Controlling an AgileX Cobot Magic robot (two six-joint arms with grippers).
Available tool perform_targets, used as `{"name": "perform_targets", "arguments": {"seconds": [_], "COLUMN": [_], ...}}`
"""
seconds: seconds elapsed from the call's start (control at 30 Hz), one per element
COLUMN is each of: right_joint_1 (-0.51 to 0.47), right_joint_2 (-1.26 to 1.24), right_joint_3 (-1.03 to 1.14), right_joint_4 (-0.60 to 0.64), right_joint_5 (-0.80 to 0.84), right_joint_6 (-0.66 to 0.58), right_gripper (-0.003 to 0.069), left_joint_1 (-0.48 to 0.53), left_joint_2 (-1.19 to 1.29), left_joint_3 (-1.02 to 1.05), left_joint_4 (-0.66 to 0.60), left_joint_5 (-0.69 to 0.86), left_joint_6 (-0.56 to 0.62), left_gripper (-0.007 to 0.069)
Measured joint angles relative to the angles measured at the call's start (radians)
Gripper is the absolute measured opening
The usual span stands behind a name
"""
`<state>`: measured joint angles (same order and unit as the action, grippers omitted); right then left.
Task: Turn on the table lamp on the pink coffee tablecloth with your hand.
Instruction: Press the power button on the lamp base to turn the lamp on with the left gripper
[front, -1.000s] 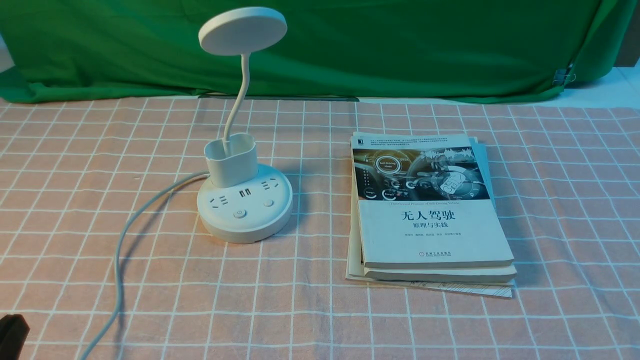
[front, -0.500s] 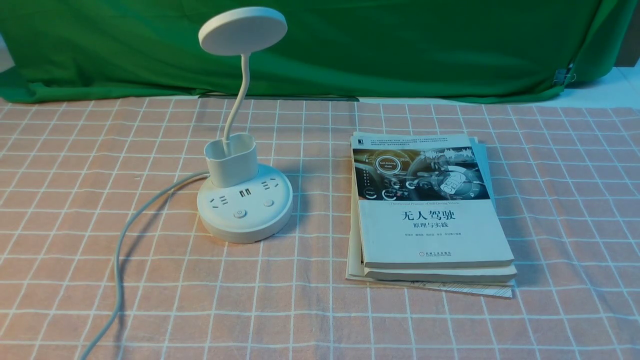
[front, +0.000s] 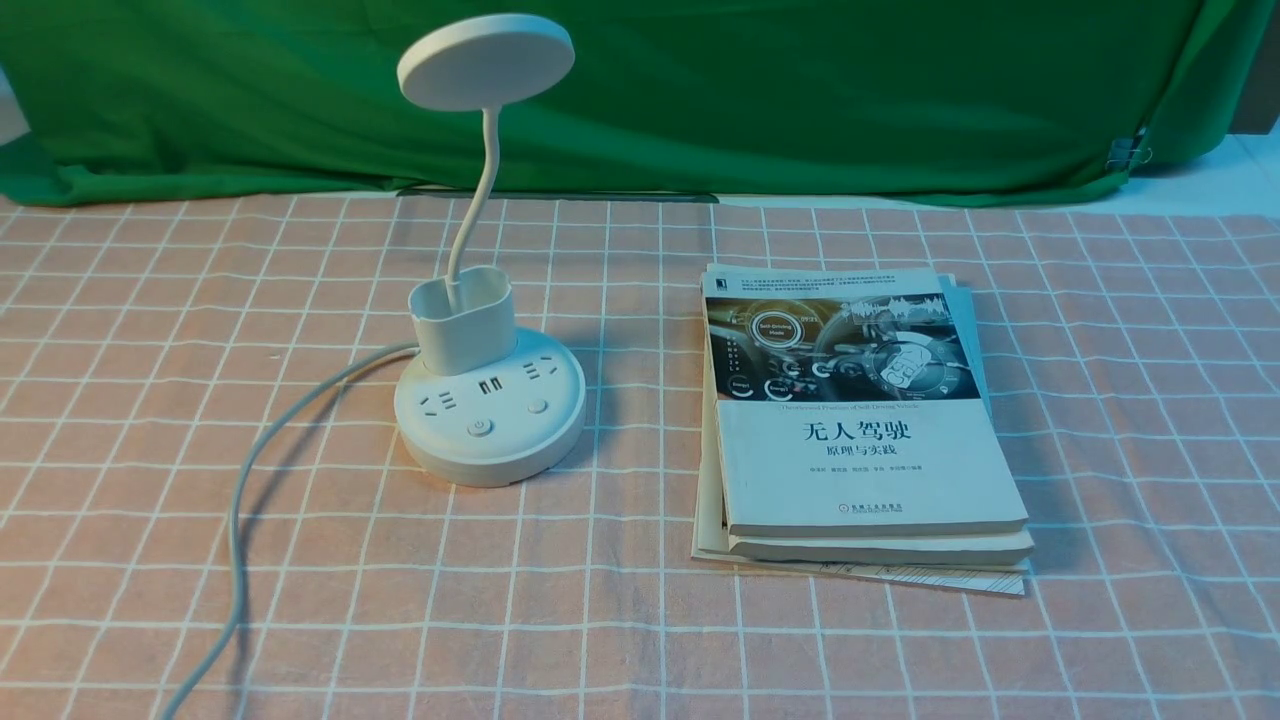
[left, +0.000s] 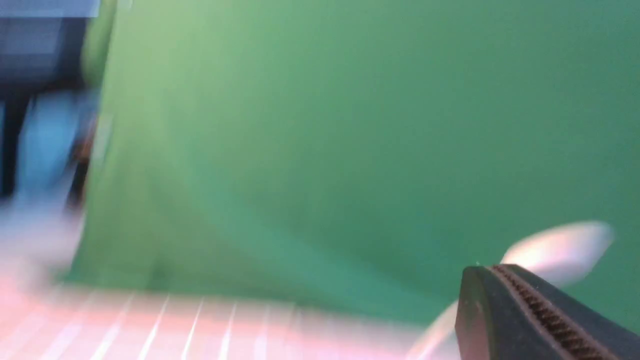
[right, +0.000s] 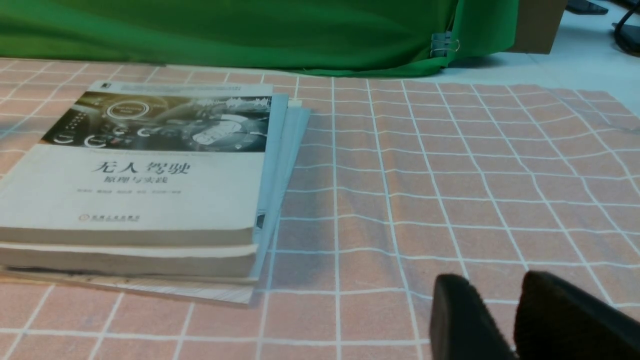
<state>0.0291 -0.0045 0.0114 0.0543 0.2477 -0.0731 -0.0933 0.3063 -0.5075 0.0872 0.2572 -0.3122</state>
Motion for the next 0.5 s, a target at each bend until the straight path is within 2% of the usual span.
{"name": "perform_targets", "arguments": {"seconds": [0.1, 0.2, 0.23, 0.27, 0.3, 0.33, 0.37, 0.4, 0.43, 0.5], "right_joint_1": [0.000, 0.000, 0.000, 0.000, 0.000, 0.000, 0.000, 0.000, 0.000, 0.000], "right_joint_2": [0.000, 0.000, 0.000, 0.000, 0.000, 0.000, 0.000, 0.000, 0.000, 0.000], "right_joint_3": [0.000, 0.000, 0.000, 0.000, 0.000, 0.000, 0.000, 0.000, 0.000, 0.000], "right_joint_4": [0.000, 0.000, 0.000, 0.000, 0.000, 0.000, 0.000, 0.000, 0.000, 0.000], "right_joint_5": [0.000, 0.000, 0.000, 0.000, 0.000, 0.000, 0.000, 0.000, 0.000, 0.000], "right_joint_6": [0.000, 0.000, 0.000, 0.000, 0.000, 0.001, 0.001, 0.001, 0.001, 0.001], "right_gripper": [0.0238, 0.0238, 0.0238, 0.0238, 0.0238, 0.0238, 0.0238, 0.0238, 0.0238, 0.0238], "left_joint_1": [0.000, 0.000, 0.000, 0.000, 0.000, 0.000, 0.000, 0.000, -0.003, -0.027], "left_joint_2": [0.128, 0.325, 0.414, 0.427, 0.518, 0.570, 0.663, 0.677, 0.769, 0.879], "left_joint_3": [-0.007, -0.007, -0.009, -0.009, -0.013, -0.021, -0.039, -0.042, -0.071, -0.124], "left_joint_4": [-0.014, -0.172, -0.311, -0.335, -0.521, -0.636, -0.838, -0.864, -1.020, -1.121], "left_joint_5": [0.098, 0.127, 0.127, 0.127, 0.129, 0.141, 0.178, 0.186, 0.241, 0.286], "left_joint_6": [-0.013, 0.025, 0.108, 0.144, 0.278, 0.415, 0.625, 0.625, 0.825, 0.940], "left_gripper": [0.0003, 0.0004, 0.0004, 0.0005, 0.0005, 0.0005, 0.0006, 0.0006, 0.0006, 0.0006]}}
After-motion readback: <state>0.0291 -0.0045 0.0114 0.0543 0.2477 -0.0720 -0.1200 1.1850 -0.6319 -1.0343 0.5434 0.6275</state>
